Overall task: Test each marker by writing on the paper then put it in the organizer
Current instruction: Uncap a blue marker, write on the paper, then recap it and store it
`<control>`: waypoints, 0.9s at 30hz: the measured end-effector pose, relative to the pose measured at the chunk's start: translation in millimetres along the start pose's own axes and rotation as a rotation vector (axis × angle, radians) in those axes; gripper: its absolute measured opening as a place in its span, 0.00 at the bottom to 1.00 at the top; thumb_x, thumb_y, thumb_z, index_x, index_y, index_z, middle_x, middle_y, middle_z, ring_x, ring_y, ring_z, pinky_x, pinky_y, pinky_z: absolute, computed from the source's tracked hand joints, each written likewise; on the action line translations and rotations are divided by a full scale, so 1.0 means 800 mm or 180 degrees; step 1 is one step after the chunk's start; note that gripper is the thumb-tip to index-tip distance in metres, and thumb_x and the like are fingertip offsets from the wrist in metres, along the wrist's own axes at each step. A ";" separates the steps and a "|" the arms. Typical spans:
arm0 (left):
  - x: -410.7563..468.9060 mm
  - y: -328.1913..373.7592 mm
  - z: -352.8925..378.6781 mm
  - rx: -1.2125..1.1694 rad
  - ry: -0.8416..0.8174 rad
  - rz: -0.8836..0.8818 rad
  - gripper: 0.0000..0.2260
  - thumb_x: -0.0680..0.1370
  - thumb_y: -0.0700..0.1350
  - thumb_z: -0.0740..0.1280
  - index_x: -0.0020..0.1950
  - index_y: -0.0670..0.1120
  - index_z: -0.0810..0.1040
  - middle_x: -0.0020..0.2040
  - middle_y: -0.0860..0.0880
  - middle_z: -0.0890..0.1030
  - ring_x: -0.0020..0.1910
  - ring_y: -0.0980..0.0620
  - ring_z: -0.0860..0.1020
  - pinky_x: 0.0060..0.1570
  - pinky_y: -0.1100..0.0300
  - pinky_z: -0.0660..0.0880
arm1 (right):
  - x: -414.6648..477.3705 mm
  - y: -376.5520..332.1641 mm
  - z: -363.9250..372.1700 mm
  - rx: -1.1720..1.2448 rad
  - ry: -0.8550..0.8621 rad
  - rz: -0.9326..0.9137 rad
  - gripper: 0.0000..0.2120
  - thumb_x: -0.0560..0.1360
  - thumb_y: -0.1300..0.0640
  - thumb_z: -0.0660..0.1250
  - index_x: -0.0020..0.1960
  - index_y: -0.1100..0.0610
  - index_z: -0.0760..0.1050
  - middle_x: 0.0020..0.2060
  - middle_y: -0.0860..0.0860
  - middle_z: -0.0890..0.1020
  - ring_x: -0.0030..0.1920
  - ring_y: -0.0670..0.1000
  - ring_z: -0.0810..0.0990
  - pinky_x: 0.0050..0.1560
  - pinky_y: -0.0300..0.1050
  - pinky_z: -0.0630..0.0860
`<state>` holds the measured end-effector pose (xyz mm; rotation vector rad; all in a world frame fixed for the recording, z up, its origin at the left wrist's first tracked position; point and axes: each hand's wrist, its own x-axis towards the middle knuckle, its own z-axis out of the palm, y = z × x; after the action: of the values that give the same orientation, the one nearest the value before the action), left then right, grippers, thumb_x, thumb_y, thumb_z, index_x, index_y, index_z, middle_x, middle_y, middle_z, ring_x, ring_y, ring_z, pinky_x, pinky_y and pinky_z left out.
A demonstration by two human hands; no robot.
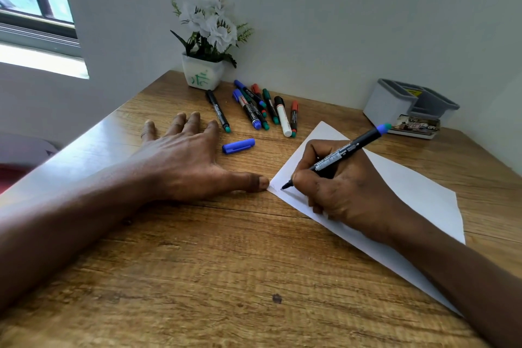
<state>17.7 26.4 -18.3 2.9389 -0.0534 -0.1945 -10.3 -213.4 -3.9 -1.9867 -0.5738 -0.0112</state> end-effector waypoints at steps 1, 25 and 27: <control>0.001 -0.001 0.000 0.0000 0.0009 0.0004 0.71 0.45 0.90 0.44 0.83 0.56 0.41 0.83 0.48 0.39 0.81 0.47 0.40 0.76 0.33 0.40 | 0.000 0.000 0.000 0.0071 0.0039 0.0036 0.05 0.69 0.60 0.70 0.35 0.59 0.77 0.23 0.51 0.78 0.22 0.45 0.76 0.24 0.36 0.71; -0.006 0.005 -0.005 0.0041 -0.0054 -0.0029 0.71 0.45 0.89 0.44 0.83 0.55 0.42 0.83 0.47 0.39 0.82 0.46 0.40 0.76 0.32 0.42 | 0.001 -0.004 0.004 -0.0038 0.0200 0.0206 0.07 0.74 0.63 0.71 0.37 0.60 0.77 0.24 0.50 0.79 0.23 0.45 0.77 0.24 0.36 0.71; -0.007 0.006 -0.006 0.0054 -0.0077 -0.0037 0.71 0.46 0.89 0.44 0.83 0.54 0.42 0.83 0.47 0.39 0.82 0.46 0.40 0.76 0.32 0.42 | 0.000 -0.004 0.004 -0.0005 0.0193 0.0172 0.05 0.74 0.63 0.71 0.39 0.61 0.78 0.24 0.51 0.79 0.23 0.45 0.78 0.25 0.36 0.72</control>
<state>13.0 23.0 -11.9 2.9546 -0.0418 -0.2325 -12.4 -209.8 -3.0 -1.9958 -0.4812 -0.0385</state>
